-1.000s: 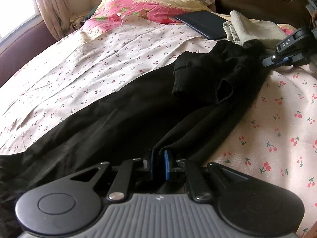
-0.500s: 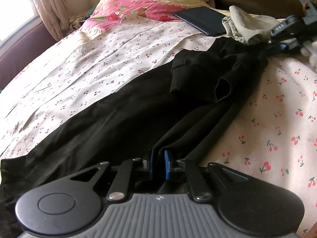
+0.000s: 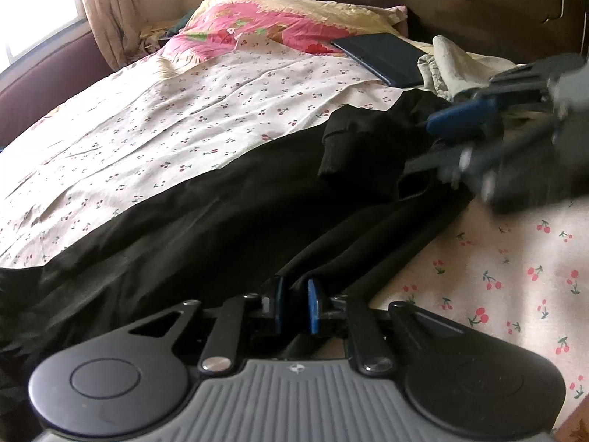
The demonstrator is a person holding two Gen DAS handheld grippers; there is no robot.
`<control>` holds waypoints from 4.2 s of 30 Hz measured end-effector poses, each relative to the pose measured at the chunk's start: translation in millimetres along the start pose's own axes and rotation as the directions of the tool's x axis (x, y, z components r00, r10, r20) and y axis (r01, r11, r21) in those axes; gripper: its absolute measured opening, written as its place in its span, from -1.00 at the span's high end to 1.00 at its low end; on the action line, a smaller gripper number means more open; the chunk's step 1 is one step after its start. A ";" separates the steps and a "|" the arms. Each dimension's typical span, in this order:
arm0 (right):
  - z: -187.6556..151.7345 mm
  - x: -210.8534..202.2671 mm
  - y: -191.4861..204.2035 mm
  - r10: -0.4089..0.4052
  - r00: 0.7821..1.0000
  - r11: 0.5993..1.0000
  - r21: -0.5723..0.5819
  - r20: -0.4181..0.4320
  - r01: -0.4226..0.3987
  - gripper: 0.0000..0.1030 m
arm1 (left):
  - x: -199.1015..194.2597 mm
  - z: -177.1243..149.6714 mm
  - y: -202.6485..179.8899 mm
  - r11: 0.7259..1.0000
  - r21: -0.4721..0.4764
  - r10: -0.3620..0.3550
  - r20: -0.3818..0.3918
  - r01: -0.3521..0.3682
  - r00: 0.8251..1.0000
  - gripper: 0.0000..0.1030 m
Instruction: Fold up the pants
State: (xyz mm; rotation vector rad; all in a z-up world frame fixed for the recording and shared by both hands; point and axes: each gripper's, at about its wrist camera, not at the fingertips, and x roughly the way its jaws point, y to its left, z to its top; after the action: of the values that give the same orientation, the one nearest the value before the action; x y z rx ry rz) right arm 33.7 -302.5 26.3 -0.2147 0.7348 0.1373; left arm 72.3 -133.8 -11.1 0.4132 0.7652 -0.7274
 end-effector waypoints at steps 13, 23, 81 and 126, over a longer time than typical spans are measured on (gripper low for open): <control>-5.9 -11.2 -79.8 0.063 0.998 0.930 0.363 0.014 -0.064 0.96 | 1.3 1.6 -0.1 1.000 0.007 -0.012 -0.007 0.012 1.000 0.37; -37.2 -61.0 -206.2 -0.036 0.988 0.547 0.830 0.150 -0.106 0.96 | -3.1 3.4 -6.9 0.999 0.019 -0.033 0.006 0.033 0.999 0.25; 27.9 18.2 50.0 0.494 0.793 0.838 -0.048 -0.357 -0.544 0.86 | -62.2 -62.1 68.2 0.995 0.029 -0.090 -0.104 0.094 0.991 0.20; 51.5 41.6 63.2 0.407 0.847 0.829 -0.252 -0.341 -0.500 0.75 | -81.6 -55.5 80.7 0.989 0.101 -0.099 -0.101 0.109 0.990 0.22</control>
State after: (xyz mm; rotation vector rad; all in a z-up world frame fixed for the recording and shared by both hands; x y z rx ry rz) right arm 85.1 -226.8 26.0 -0.3827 1.0327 0.7116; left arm 63.4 -10.3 19.6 0.5107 0.8457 -0.8537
